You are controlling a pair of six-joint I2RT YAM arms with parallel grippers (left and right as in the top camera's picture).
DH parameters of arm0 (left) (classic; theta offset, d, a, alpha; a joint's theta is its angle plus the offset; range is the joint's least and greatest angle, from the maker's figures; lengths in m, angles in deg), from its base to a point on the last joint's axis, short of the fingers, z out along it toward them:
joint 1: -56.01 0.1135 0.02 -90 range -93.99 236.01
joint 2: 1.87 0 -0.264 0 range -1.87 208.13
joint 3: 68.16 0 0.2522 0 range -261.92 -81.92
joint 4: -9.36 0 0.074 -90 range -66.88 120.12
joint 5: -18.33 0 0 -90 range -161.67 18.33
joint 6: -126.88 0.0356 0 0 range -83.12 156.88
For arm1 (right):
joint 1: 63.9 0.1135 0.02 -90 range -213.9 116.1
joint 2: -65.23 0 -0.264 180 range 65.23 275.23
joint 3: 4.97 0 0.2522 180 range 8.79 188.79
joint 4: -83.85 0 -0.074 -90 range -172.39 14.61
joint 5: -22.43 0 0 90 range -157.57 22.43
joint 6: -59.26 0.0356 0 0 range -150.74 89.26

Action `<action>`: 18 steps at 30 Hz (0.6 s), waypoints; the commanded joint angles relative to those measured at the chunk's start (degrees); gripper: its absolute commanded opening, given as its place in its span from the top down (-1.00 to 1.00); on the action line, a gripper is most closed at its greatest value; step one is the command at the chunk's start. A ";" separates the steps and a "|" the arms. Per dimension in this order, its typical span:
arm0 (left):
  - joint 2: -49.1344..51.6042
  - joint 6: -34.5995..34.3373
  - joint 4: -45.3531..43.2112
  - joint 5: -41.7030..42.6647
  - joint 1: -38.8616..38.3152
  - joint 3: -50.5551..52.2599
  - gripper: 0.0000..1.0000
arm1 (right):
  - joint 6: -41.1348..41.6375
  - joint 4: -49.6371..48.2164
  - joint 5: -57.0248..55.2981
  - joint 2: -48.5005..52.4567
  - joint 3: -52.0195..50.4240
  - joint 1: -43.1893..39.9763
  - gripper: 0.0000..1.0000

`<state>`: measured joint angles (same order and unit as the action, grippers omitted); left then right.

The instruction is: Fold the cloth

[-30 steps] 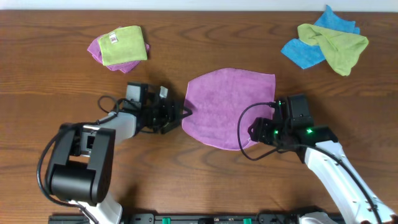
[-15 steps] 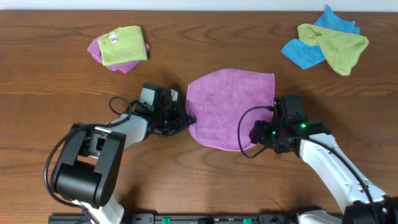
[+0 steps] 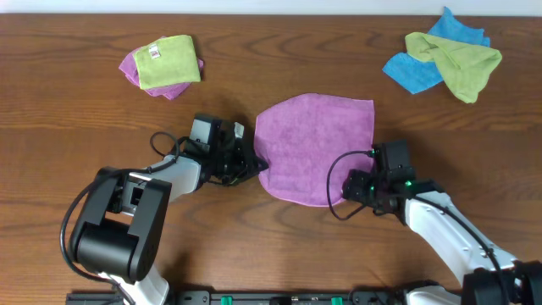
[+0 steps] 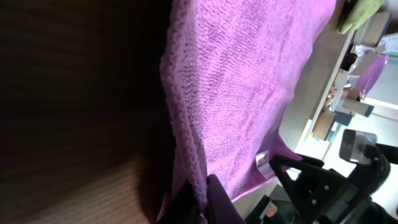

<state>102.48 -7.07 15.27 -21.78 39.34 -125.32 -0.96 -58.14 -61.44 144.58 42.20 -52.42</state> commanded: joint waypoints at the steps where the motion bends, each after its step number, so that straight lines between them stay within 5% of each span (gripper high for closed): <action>1: 0.22 0.20 0.04 2.34 0.13 0.55 0.88 | 1.51 -1.09 -0.83 0.24 -0.90 -0.33 -0.33; 9: 0.20 0.70 -0.17 6.27 0.24 0.55 0.88 | 1.44 -3.15 -1.66 2.95 -0.94 -0.33 0.97; 13: 0.20 0.35 -3.98 10.36 0.83 0.52 0.88 | -0.63 -6.29 -1.62 2.67 -0.50 -0.33 0.97; 18: 0.20 -8.76 -13.79 10.01 3.23 -0.24 0.88 | -5.29 -11.69 -1.64 1.92 3.76 -0.33 0.97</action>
<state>102.48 -10.70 3.62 -12.88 41.09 -125.03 -2.66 -68.10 -62.34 147.25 42.61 -52.42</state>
